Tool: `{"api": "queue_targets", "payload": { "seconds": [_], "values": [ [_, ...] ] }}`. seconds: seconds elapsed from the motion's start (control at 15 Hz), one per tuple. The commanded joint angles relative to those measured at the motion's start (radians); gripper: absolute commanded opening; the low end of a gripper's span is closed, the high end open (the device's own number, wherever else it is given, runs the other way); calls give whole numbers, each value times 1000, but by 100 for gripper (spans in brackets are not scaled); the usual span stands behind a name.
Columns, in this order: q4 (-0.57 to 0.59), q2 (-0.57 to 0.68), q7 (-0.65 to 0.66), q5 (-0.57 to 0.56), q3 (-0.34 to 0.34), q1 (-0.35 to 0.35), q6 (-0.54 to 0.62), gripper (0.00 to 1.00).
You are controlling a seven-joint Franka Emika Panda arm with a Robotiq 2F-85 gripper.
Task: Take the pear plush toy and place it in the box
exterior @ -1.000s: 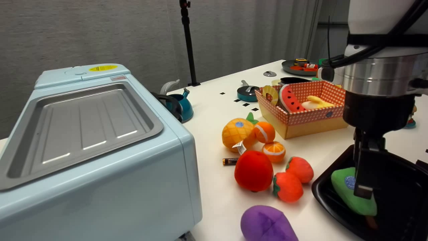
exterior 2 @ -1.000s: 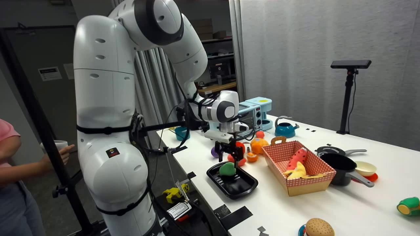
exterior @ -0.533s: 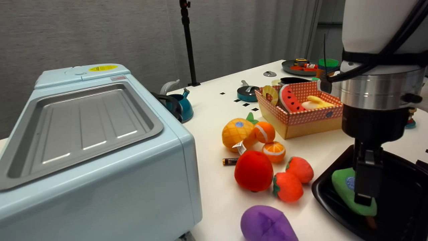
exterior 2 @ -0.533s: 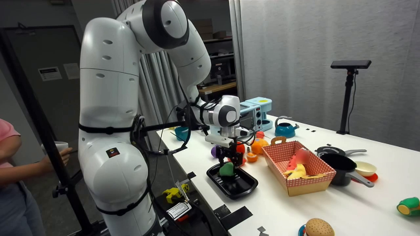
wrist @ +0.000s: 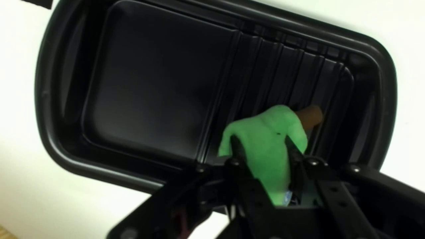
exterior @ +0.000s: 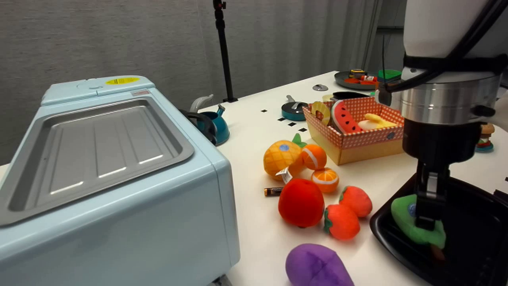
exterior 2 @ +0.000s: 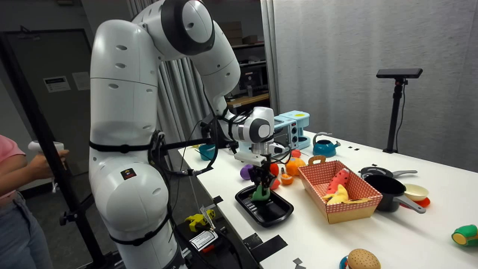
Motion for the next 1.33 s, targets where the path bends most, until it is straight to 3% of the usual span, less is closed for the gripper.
{"api": "queue_targets", "payload": {
  "seconds": [0.0,0.27,0.53,0.93,1.27],
  "values": [
    [-3,-83,-4,19,-6,-3,-66,2],
    [18,-206,11,23,-28,-28,-110,3],
    [83,-267,83,-71,-73,-48,-37,4],
    [181,-231,327,-366,-113,-76,100,4],
    [227,-195,526,-560,-138,-64,68,4]
  ]
}}
